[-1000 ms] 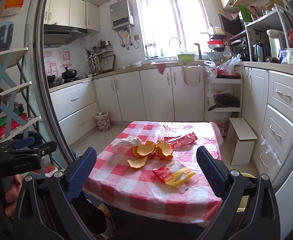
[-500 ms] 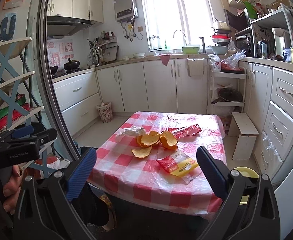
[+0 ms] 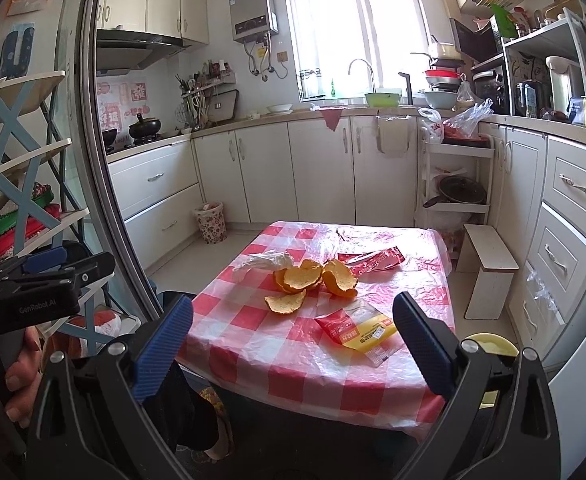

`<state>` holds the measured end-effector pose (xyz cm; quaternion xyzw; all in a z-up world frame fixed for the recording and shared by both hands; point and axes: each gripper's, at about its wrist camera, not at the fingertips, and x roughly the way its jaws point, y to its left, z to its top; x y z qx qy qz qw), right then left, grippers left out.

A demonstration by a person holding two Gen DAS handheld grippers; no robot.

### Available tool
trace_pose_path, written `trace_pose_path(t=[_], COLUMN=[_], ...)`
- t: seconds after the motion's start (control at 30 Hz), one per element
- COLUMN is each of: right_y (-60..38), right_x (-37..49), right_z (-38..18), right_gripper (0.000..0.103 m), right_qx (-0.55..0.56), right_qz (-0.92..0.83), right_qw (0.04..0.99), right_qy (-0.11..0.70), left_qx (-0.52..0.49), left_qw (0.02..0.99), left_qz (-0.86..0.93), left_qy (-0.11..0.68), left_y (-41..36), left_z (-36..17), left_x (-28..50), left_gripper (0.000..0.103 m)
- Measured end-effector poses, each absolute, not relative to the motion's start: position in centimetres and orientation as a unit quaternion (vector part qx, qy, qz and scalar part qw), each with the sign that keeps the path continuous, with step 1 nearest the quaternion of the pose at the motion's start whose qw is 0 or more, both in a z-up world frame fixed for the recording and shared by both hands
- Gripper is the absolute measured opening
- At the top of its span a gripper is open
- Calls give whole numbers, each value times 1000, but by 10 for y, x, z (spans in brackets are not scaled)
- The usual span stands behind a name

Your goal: Collect trash

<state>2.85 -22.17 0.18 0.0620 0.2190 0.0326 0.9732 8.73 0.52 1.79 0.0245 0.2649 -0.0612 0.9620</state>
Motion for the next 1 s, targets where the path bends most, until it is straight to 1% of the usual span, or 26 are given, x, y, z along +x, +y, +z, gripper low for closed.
trace_pose_path(t=[1.0], right_y=[-220], right_x=[29], right_z=[1], right_gripper=[96], right_qx=[58], right_qz=[33], right_qw=[973], right_qy=[219], left_qx=[23], left_qw=[963], left_qz=[-58], left_qy=[263], left_y=[13], left_z=[17], left_x=[87], left_gripper=[95])
